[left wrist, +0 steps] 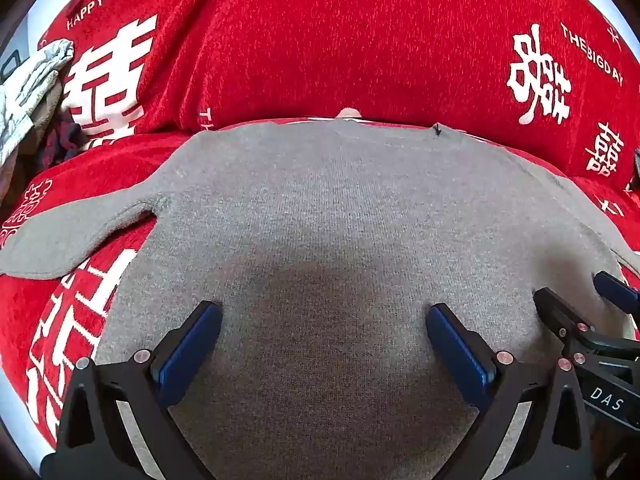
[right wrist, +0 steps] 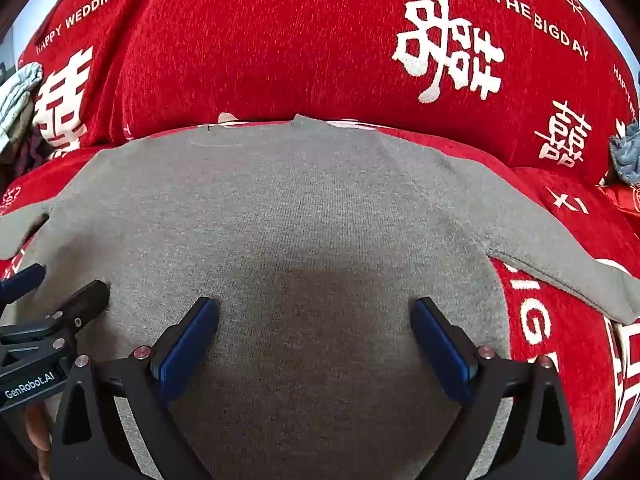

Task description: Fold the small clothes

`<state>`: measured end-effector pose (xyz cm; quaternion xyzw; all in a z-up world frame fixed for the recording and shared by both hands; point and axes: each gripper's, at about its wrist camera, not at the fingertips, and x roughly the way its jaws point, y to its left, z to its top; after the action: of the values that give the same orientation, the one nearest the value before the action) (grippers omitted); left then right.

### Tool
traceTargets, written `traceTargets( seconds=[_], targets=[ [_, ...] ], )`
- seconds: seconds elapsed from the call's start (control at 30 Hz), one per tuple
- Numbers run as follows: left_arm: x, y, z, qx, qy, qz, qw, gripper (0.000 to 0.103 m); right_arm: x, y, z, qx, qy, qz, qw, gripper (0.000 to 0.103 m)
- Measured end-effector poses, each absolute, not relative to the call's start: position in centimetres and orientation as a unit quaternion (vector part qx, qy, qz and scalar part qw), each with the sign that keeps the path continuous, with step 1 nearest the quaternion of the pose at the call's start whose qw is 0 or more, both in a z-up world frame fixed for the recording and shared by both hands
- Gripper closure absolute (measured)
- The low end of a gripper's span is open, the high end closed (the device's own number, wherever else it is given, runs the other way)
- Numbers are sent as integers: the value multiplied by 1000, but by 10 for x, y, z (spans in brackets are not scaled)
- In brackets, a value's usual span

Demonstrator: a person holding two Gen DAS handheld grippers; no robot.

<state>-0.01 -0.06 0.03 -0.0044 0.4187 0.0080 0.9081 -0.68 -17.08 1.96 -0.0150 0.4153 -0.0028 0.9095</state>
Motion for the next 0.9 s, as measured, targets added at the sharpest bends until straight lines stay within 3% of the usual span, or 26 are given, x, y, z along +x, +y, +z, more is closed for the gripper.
traceTargets(
  seconds=[0.9],
  targets=[
    [-2,-1,3,-8,416,11,909,0,-8,-170,20,-15,414,-3,910,5]
  ],
)
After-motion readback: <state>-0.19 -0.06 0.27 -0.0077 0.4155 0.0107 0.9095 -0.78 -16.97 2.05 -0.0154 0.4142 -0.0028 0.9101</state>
